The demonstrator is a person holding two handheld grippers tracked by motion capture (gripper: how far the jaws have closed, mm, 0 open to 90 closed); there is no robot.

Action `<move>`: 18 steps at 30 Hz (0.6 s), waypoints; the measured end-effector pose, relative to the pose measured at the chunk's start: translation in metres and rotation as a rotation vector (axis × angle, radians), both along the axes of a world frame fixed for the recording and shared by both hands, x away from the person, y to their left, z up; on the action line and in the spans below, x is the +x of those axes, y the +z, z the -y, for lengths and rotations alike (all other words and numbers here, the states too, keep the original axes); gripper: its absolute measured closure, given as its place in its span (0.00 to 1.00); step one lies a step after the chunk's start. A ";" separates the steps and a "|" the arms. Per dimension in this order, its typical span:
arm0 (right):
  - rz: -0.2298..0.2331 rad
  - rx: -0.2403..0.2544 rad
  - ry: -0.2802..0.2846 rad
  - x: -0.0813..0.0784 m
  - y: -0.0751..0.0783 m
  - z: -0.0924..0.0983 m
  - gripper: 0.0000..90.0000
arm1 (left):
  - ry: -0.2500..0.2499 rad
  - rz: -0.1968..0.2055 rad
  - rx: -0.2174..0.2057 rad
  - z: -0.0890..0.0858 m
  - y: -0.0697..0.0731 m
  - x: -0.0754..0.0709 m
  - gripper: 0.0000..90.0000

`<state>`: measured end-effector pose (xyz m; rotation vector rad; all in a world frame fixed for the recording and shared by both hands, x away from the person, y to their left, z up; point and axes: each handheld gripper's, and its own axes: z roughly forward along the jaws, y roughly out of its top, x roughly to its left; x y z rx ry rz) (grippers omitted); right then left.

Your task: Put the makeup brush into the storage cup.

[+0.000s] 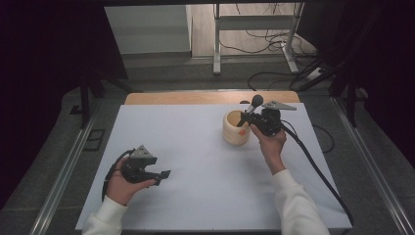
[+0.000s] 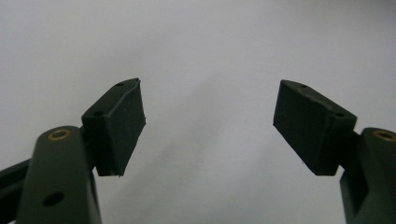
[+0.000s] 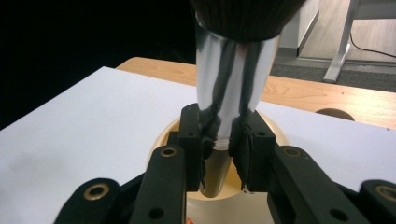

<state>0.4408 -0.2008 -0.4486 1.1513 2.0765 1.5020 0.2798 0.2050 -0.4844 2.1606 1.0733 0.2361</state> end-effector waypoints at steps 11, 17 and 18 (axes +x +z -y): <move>-0.015 -0.022 0.002 0.002 -0.006 -0.002 0.79 | -0.001 -0.006 0.002 -0.001 -0.002 0.001 0.28; 0.006 -0.002 -0.017 0.001 -0.001 -0.001 0.48 | -0.002 -0.006 0.003 -0.001 -0.002 0.001 0.28; 0.011 0.000 -0.023 0.001 0.000 0.000 0.39 | -0.002 -0.005 0.003 -0.001 -0.002 0.001 0.28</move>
